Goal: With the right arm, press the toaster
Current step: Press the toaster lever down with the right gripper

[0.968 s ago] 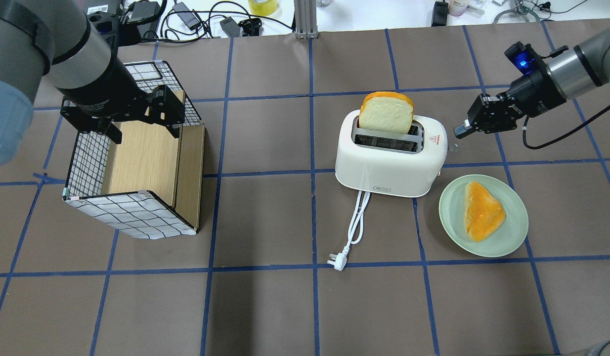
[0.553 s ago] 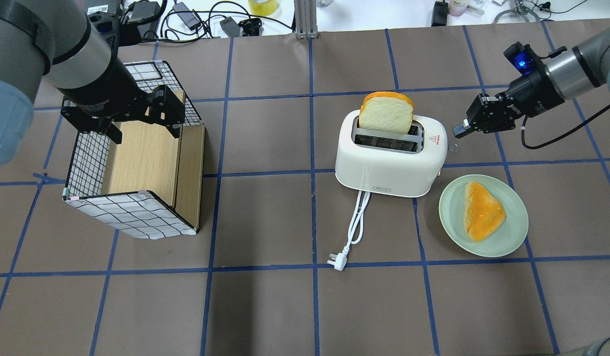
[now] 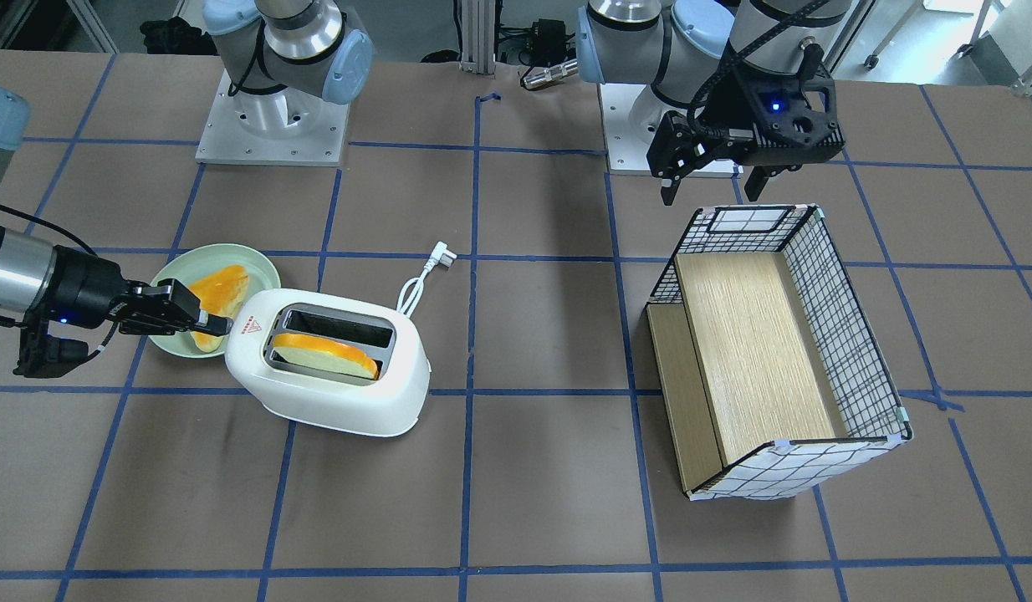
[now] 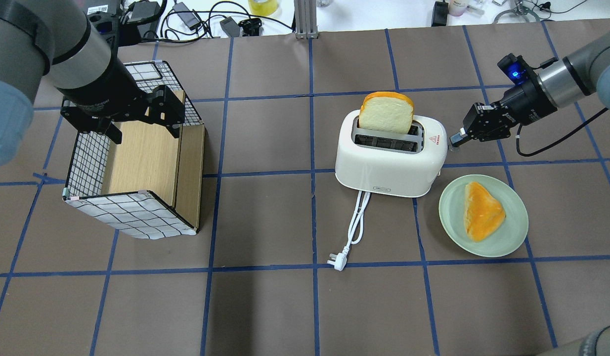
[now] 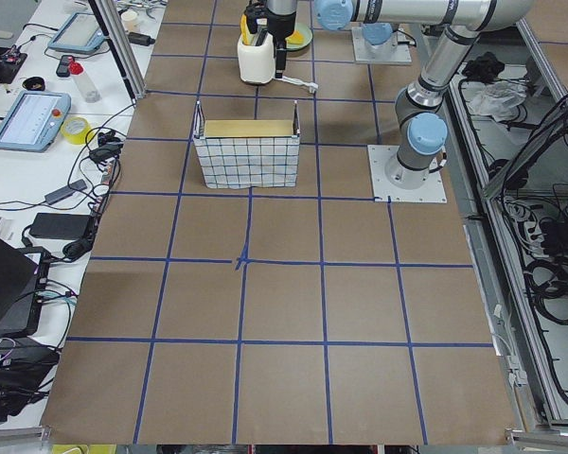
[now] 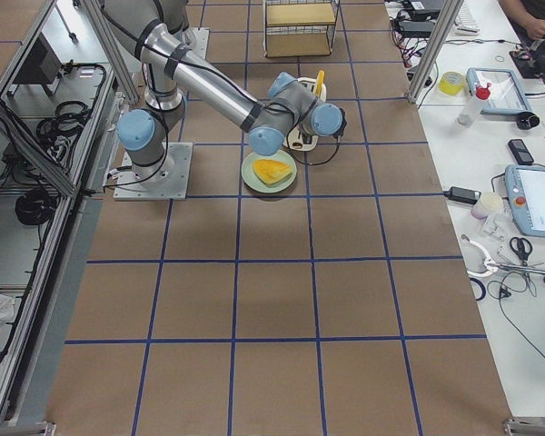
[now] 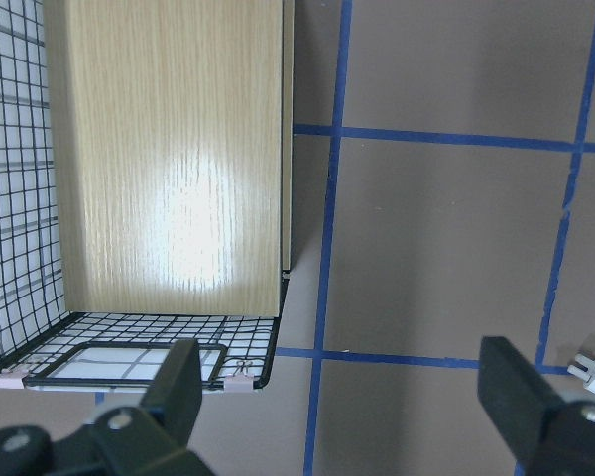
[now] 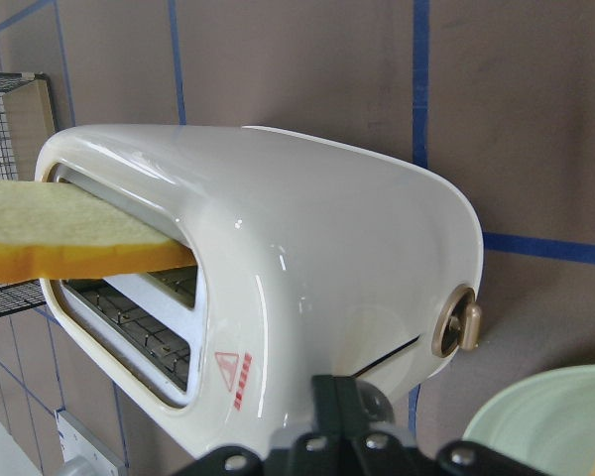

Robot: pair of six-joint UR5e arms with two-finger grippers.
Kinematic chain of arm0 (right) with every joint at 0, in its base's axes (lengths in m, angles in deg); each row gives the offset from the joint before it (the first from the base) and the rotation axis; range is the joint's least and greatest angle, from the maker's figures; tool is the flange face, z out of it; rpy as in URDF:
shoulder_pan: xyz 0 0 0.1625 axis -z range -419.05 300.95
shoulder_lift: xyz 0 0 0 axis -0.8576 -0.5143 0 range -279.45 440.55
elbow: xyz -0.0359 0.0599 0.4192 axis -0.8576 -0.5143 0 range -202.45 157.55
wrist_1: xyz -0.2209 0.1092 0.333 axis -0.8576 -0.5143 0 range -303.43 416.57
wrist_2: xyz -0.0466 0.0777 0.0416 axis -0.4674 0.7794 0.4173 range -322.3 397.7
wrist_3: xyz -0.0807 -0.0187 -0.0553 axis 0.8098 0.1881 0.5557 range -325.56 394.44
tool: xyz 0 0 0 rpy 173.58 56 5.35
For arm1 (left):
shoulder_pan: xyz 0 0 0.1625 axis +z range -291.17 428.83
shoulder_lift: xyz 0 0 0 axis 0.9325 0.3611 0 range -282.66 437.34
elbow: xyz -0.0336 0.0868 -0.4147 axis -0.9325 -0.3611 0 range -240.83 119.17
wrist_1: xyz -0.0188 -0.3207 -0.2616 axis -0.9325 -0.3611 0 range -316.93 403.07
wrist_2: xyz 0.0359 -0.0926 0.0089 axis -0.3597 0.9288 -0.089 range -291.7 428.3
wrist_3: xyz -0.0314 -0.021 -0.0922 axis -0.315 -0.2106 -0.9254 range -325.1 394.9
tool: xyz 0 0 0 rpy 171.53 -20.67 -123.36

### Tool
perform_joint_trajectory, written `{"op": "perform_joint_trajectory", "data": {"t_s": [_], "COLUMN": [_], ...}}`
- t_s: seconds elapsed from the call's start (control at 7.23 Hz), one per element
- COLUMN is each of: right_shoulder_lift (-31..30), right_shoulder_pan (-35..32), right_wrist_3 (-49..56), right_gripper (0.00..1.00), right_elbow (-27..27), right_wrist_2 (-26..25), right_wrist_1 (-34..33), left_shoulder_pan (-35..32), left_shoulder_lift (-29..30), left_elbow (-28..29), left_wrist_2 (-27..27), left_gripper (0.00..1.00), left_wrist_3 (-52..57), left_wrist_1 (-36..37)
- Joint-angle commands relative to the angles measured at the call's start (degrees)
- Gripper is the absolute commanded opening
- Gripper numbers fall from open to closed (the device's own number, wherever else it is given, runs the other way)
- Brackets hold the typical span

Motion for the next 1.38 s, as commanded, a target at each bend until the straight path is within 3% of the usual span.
{"op": "perform_joint_trajectory", "data": {"t_s": [0.0,1.24], "right_shoulder_lift": [0.74,4.43], "right_shoulder_pan": [0.00,0.00], "right_wrist_3": [0.09,0.00], "right_gripper": [0.00,0.00], "right_elbow": [0.03,1.69], "right_wrist_2": [-0.11,-2.74], "right_wrist_1": [-0.12,-2.92], "left_shoulder_pan": [0.00,0.00], "left_shoulder_lift": [0.00,0.00], "left_elbow": [0.00,0.00], "left_wrist_2": [-0.02,-0.02], "left_gripper": [1.00,1.00], "left_wrist_3": [0.00,0.00], "left_wrist_1": [0.01,0.01]}}
